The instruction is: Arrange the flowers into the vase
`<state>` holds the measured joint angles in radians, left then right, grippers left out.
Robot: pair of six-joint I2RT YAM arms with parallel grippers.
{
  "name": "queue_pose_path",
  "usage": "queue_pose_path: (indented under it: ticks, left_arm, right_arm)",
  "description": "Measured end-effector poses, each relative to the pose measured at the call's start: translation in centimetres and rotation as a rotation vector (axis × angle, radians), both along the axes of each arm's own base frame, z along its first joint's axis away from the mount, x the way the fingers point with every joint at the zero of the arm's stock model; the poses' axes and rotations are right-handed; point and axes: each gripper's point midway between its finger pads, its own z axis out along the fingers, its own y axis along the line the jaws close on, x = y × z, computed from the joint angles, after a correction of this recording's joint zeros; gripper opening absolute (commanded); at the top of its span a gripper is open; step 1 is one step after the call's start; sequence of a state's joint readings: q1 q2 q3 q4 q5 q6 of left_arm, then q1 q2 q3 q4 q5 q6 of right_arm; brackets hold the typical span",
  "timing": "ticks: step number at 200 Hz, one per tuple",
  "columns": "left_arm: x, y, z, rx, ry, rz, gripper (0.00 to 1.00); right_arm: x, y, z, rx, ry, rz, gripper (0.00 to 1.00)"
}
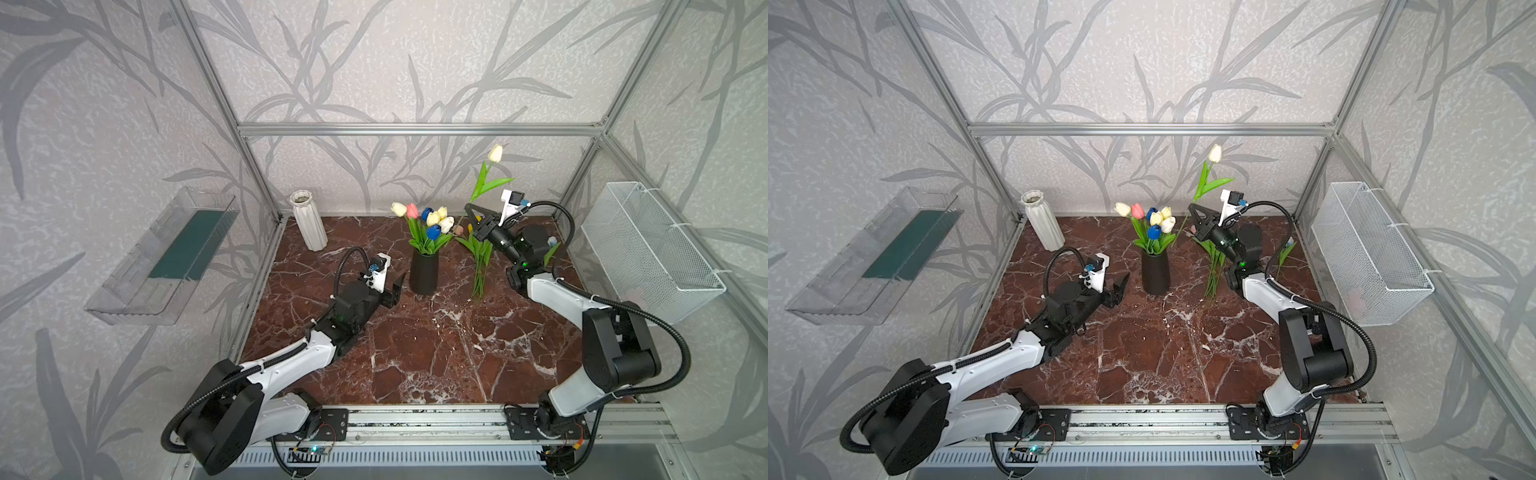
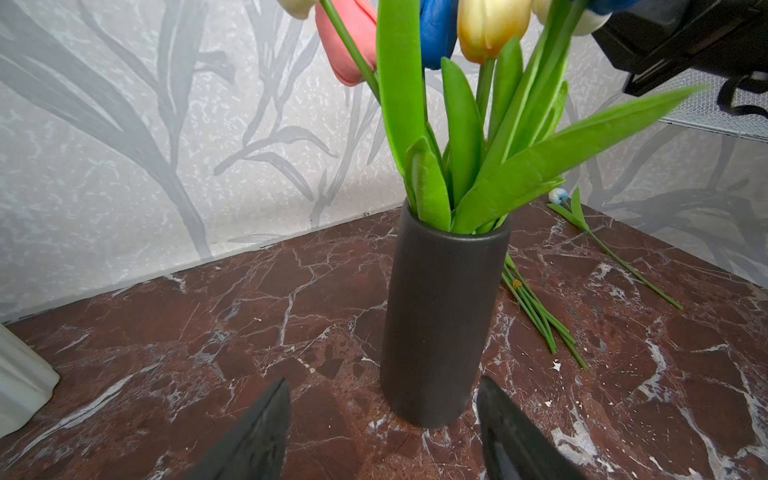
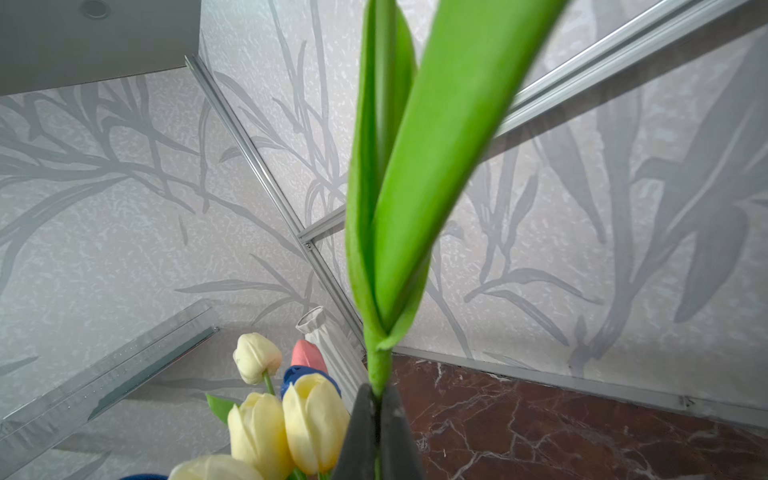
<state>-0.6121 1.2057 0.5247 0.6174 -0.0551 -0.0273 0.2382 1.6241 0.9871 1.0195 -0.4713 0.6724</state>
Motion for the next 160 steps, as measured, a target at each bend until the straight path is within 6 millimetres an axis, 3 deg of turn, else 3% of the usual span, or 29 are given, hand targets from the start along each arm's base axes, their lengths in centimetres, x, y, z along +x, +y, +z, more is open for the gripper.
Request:
queue_pose_path:
  ticks: [160]
  left_arm:
    - [0.0,0.0,-0.1,0.002,0.003,0.0,0.72]
  right_arm:
    - [-0.3,4.0,-1.1,-0.085,-0.036,0.013,0.0]
